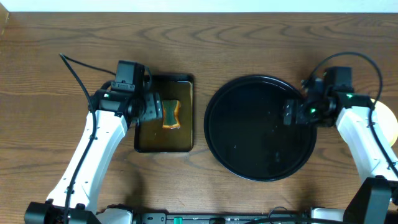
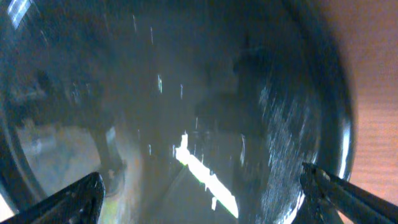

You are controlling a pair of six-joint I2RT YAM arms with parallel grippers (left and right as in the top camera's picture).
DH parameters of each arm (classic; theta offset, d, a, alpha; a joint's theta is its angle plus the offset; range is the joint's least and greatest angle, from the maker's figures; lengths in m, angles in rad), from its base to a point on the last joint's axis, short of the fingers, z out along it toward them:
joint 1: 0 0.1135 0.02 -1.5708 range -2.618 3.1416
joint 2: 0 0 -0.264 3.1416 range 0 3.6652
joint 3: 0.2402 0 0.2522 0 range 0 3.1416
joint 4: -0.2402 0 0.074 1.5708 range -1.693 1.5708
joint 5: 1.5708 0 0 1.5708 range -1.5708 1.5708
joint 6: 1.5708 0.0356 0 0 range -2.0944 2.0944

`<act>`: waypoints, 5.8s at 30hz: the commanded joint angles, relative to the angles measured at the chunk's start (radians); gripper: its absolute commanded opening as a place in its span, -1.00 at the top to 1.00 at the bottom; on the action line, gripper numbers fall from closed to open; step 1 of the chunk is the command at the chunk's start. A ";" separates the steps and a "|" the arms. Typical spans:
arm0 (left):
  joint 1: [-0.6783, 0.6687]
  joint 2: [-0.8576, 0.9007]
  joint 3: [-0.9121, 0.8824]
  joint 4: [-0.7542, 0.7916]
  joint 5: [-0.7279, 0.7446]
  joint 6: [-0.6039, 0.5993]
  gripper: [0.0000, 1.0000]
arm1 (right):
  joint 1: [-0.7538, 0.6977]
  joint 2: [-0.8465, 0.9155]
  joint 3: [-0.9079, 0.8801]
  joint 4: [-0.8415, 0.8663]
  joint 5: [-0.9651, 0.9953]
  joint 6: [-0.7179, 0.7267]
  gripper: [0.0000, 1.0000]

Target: Clean dirty plates on tray and stack at the side

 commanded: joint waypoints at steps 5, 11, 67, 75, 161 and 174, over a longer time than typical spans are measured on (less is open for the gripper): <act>0.000 0.001 0.002 -0.182 0.034 -0.031 -0.69 | 0.025 -0.107 0.015 -0.114 0.069 0.020 -0.99; -0.019 -0.151 -0.126 -0.134 0.041 -0.031 -0.70 | 0.025 -0.321 -0.041 -0.119 0.078 0.023 -0.98; -0.043 -0.872 -0.399 0.014 0.040 -0.031 -0.72 | 0.098 -1.351 -0.784 0.771 0.154 -0.008 -0.99; -0.043 -0.872 -0.399 0.014 0.040 -0.031 -0.71 | 0.102 -1.496 -1.009 0.962 0.161 -0.025 -0.98; 0.090 -1.416 -1.111 0.806 0.047 0.100 -0.72 | 0.101 -1.516 -1.014 0.767 0.198 -0.060 -0.98; 0.090 -1.416 -1.111 0.806 0.047 0.100 -0.72 | 0.101 -1.516 -1.014 0.767 0.198 -0.060 -0.98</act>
